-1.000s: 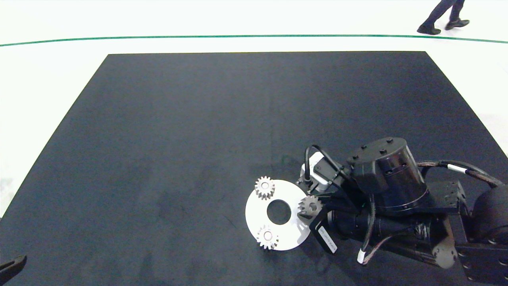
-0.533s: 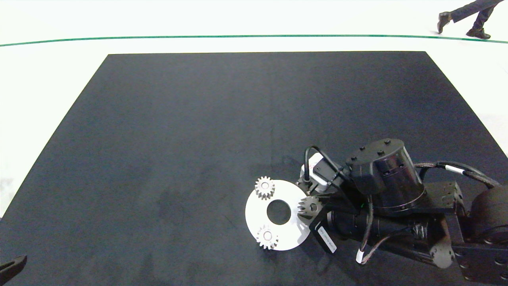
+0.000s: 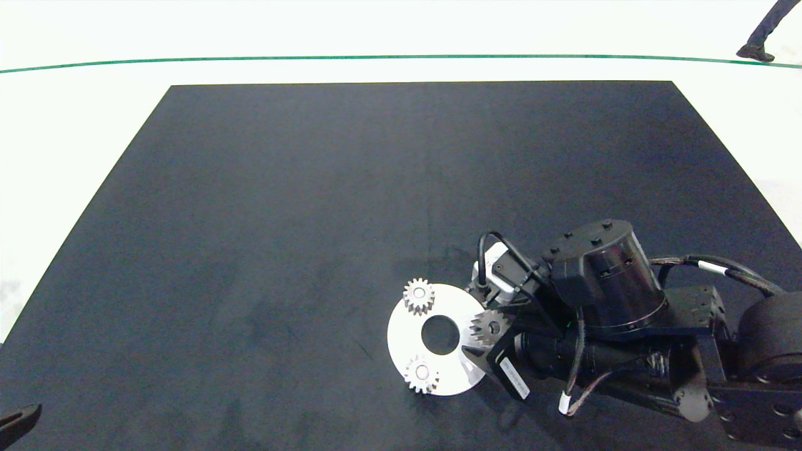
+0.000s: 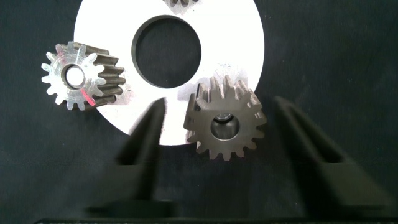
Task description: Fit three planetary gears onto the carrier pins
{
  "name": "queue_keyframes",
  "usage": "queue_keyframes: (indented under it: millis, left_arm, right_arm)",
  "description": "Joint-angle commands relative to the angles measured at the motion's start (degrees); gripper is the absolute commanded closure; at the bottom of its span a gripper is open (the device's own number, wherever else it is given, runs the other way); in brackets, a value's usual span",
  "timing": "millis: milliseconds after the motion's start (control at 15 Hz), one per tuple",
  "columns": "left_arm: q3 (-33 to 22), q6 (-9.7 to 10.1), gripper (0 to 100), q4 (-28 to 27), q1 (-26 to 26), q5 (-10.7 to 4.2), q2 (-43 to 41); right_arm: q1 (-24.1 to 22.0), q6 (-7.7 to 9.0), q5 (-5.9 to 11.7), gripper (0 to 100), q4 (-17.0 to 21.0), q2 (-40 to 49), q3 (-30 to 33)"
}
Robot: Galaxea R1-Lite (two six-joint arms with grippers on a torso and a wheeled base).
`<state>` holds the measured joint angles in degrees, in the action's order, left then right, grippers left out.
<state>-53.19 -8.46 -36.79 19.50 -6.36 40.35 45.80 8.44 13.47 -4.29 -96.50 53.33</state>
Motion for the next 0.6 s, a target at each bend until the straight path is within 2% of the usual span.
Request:
queue_keyframes:
  millis: [67, 600]
  left_arm:
    - [-0.1, -0.07, 0, -0.2, 0.0, -0.05, 0.1]
    - [-0.1, -0.07, 0, -0.2, -0.1, -0.05, -0.1]
  right_arm:
    - [-0.1, 0.09, 0.06, 0, -0.1, 0.0, 0.0]
    - [-0.6, -0.09, -0.02, 0, -0.1, -0.4, 1.9]
